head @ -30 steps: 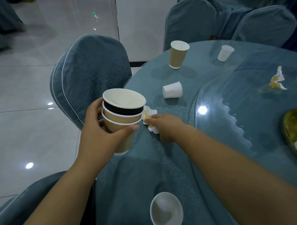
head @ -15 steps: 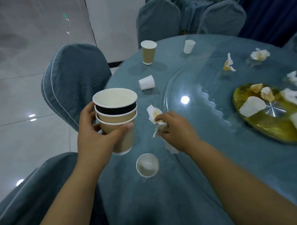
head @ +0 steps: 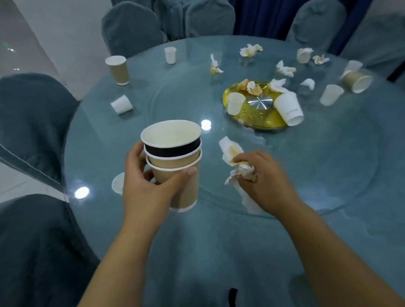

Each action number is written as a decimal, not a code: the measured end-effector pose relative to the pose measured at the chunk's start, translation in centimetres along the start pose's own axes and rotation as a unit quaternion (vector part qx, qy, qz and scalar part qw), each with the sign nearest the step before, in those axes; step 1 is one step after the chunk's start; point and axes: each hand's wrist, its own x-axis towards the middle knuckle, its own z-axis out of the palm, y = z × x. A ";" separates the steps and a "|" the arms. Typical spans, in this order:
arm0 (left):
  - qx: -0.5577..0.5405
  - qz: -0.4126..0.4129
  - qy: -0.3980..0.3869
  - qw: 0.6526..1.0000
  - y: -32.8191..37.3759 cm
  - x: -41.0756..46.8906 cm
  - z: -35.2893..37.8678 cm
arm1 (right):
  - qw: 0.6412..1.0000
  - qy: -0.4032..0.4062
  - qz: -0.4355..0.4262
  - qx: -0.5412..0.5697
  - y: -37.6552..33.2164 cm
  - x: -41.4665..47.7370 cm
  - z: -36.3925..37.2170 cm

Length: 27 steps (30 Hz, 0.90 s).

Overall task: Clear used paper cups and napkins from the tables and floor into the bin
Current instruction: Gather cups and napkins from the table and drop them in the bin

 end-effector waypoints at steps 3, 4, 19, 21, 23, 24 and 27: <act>-0.004 0.001 -0.044 0.999 0.4 -4.5 4.8 | 0.999 0.050 -0.001 -0.004 2.8 -4.6 -5.2; -0.003 0.004 -0.060 0.998 0.4 -6.0 6.4 | 0.998 0.064 0.002 -0.005 3.9 -6.3 -7.0; -0.037 0.047 -0.293 0.954 1.9 -28.1 32.1 | 0.958 0.237 0.148 -0.072 18.7 -33.9 -28.9; -0.038 0.044 -0.330 0.942 1.9 -30.2 35.0 | 0.947 0.250 0.185 -0.077 20.0 -36.8 -30.8; -0.036 0.044 -0.364 0.930 1.9 -32.0 37.6 | 0.934 0.258 0.236 -0.072 21.1 -39.5 -32.3; -0.039 0.042 -0.378 0.924 1.8 -32.7 38.9 | 0.927 0.262 0.258 -0.069 21.7 -40.7 -33.0; -0.048 0.027 -0.420 0.906 1.5 -34.5 42.8 | 0.907 0.285 0.304 -0.063 23.7 -43.6 -34.8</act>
